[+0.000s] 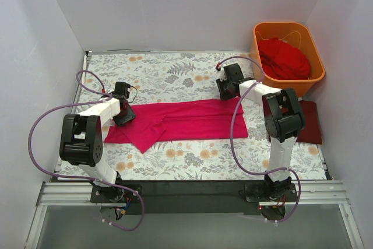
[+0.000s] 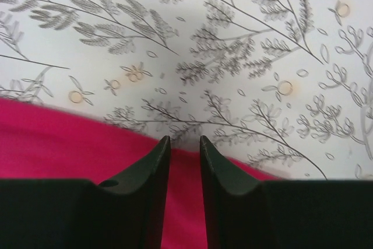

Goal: Fold and stack the t-shirts
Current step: Fold the tshirt

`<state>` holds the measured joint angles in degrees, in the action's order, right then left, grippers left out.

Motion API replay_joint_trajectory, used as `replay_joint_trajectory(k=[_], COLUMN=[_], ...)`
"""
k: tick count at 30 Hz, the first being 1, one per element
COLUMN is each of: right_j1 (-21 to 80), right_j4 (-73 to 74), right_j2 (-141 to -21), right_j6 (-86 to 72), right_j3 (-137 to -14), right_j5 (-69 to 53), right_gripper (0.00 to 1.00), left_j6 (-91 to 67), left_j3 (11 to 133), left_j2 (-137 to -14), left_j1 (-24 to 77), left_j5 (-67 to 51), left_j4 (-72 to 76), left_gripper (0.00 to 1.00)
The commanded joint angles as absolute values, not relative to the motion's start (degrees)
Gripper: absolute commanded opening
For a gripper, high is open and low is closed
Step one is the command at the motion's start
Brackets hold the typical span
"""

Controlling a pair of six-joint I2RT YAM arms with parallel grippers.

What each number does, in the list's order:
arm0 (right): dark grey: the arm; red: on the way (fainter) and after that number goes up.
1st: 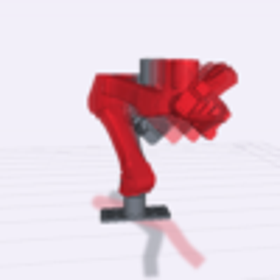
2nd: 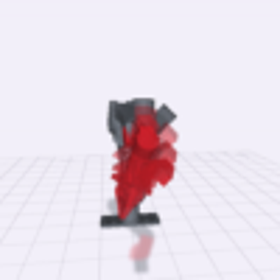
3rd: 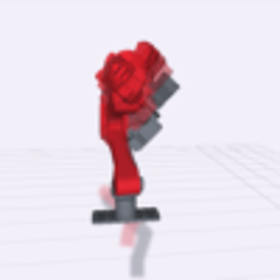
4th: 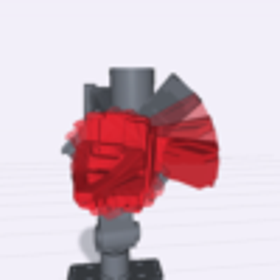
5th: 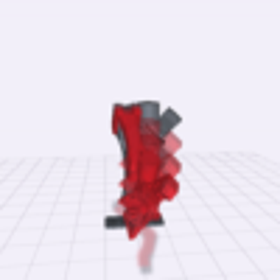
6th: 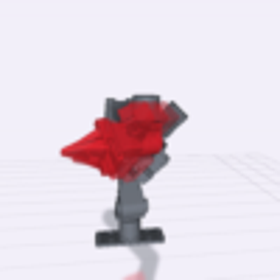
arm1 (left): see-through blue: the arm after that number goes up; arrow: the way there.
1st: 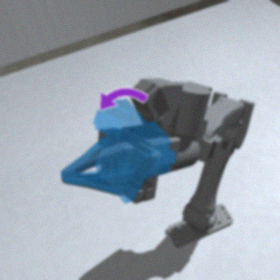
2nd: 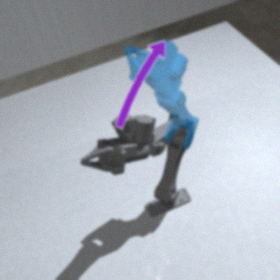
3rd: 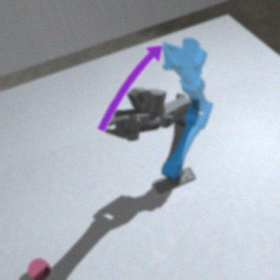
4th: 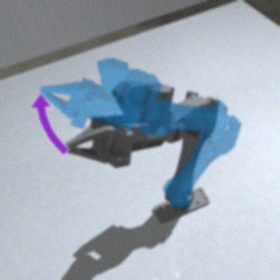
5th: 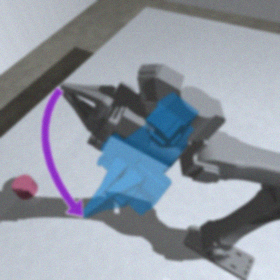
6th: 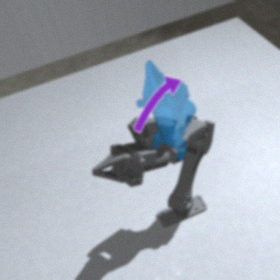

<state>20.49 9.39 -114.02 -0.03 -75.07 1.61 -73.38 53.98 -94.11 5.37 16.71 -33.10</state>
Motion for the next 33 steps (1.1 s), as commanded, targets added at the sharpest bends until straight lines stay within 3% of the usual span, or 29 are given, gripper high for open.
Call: replay_joint_trajectory(k=[1,9,23,33], right_j1=[18.63,18.72,17.93,15.39], right_j4=[15.55,16.26,10.73,9.4], right_j2=[-114.35,-102.14,-97.65,-93.43], right_j6=[0.88,-3.16,-7.47,-6.59], right_j3=[-77.87,-73.75,-54.77,-50.45], right_j5=[6.25,1.5,1.4,5.62], right_gripper=[0.33,0.34,0.32,0.34], left_j6=[-72.86,-72.6,-72.95,-73.13], left_j3=[51.85,52.12,51.68,51.59], left_j2=[-93.96,-94.04,-93.87,-93.69], left_j1=[4.75,4.75,4.75,4.75], left_j5=[18.72,17.31,18.46,18.9], left_j4=[-36.39,-35.51,-36.03,-36.3], left_gripper=[0.42,0.43,0.43,0.43])
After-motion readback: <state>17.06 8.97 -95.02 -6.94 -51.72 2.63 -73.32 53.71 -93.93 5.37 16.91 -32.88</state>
